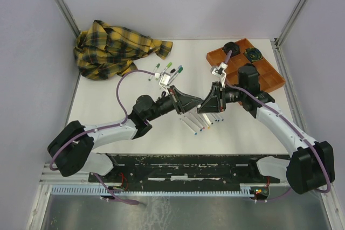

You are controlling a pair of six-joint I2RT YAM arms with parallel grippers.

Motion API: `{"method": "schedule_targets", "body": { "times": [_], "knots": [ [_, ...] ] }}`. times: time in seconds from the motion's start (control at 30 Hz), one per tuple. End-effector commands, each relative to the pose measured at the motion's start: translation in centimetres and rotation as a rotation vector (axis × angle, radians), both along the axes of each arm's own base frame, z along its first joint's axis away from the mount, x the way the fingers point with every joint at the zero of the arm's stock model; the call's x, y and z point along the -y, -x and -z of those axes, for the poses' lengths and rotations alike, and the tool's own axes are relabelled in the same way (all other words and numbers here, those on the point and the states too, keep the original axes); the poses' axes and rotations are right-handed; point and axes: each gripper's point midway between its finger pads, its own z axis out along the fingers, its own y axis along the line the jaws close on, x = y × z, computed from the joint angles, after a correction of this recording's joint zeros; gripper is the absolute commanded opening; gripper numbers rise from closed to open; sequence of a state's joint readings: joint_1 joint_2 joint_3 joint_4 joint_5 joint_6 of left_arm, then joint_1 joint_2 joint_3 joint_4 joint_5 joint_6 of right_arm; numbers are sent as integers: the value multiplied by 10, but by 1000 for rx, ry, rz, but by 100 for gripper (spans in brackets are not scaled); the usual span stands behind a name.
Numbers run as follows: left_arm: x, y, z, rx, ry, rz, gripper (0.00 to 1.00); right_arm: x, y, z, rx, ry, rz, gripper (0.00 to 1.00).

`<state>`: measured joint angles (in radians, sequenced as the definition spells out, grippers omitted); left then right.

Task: Open the pen caps
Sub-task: Open the pen cap from the pen.

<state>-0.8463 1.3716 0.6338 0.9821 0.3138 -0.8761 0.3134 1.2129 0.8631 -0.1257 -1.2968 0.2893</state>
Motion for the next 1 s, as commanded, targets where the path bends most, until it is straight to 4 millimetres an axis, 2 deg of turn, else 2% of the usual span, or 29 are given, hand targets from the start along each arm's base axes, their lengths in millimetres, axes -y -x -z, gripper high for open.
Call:
{"method": "schedule_targets", "body": {
  "times": [0.0,0.1,0.23,0.3,0.4,0.43,0.57,0.73,0.83,0.97],
  "knots": [
    [-13,-3,-34,70,95,-57,3,-4,-4,-7,34,-1,-3,29],
    [-19,-8,-37,80,98,-95,3,-6,-3,-5,33,2,-10,32],
    [-24,-11,-37,82,94,-121,3,-8,-1,-5,42,3,-16,30],
    [-26,-14,-37,79,95,-132,3,-9,-1,-5,48,5,-16,22],
    [-32,-23,-38,72,100,-168,3,-10,1,-3,60,7,-22,2],
    [-36,-29,-41,74,108,-187,3,-10,1,-2,57,9,-23,0],
    [-62,-59,-75,143,174,-281,3,-11,2,2,17,32,-36,0],
    [-108,-104,-124,222,230,-474,3,-13,-3,13,-48,65,-29,0],
    [-134,-121,-136,224,246,-577,3,-14,-5,16,-62,75,-18,0],
    [-152,-124,-132,210,244,-614,3,-15,-10,25,-77,106,24,0]
  ]
}}
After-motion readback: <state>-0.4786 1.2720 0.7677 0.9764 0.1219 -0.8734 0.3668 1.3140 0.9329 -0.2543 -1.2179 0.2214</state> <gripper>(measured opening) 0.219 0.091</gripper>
